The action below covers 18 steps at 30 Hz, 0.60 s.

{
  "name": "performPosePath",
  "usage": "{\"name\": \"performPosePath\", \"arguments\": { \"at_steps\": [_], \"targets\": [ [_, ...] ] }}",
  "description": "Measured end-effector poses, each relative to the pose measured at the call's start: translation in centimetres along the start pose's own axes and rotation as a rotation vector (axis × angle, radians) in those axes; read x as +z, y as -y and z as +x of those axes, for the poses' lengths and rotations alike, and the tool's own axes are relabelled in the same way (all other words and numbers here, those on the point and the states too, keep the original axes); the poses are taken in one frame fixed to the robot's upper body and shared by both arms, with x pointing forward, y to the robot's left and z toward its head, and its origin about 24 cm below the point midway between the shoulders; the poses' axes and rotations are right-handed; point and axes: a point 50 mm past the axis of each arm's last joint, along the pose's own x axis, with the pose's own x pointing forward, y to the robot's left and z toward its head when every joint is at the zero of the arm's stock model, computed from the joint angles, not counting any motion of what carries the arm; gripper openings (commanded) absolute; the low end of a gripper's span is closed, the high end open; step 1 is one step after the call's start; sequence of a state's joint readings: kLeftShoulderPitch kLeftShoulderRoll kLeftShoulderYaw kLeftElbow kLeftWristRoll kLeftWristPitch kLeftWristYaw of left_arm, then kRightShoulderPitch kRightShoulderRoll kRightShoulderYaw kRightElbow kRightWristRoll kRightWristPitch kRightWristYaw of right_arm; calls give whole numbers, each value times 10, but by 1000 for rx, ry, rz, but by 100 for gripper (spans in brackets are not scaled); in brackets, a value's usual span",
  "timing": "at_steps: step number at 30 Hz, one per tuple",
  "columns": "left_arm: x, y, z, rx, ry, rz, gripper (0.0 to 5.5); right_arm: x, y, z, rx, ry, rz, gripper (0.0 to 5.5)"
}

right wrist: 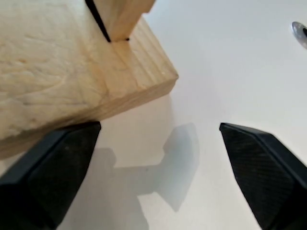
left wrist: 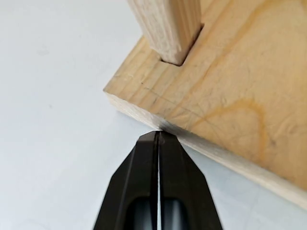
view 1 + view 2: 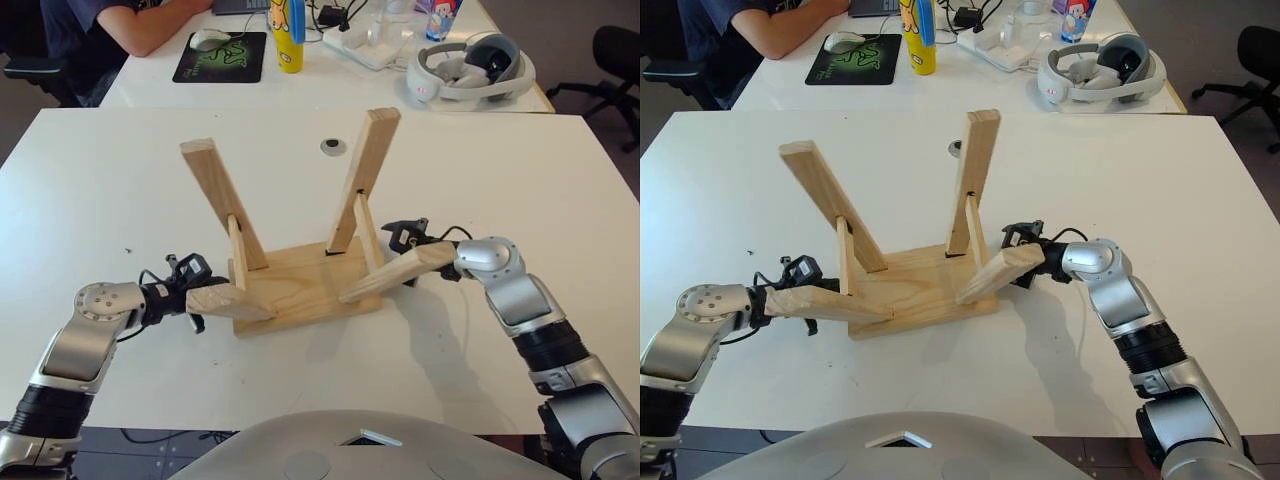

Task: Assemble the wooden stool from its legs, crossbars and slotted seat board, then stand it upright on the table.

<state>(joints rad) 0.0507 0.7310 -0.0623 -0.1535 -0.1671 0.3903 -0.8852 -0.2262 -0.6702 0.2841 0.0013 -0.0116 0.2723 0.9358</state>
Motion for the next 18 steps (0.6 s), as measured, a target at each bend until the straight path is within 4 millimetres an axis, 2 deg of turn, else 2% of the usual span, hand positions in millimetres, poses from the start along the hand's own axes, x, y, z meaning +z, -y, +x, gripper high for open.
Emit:
{"name": "performPosePath", "arguments": {
  "at_steps": [3, 5, 7, 11, 13, 15, 17, 18],
  "targets": [
    [14, -6, 9, 23, 55, 17, 0, -6, 2, -9, 7, -13, 51, 461],
    [28, -7, 16, 18, 116, 41, 0, -4, 6, -12, -10, 11, 69, 461],
    [36, -10, 20, 24, 148, 58, 0, 4, 20, -21, -63, 33, 58, 442],
    [32, -14, 19, 52, 143, 49, 0, 20, 62, -57, -222, 38, 2, 387],
    [32, -16, 18, 70, 146, 48, 0, 33, 83, -74, -305, 66, -17, 354],
    [31, -16, 18, 75, 147, 47, 0, 56, 111, -92, -472, 145, -35, 325],
    [31, -16, 19, 81, 152, 47, 0, 81, 129, -102, -600, 312, 8, 295],
    [31, -15, 20, 81, 156, 47, 0, 99, 136, -105, -641, 450, 58, 277]
  ]
}}
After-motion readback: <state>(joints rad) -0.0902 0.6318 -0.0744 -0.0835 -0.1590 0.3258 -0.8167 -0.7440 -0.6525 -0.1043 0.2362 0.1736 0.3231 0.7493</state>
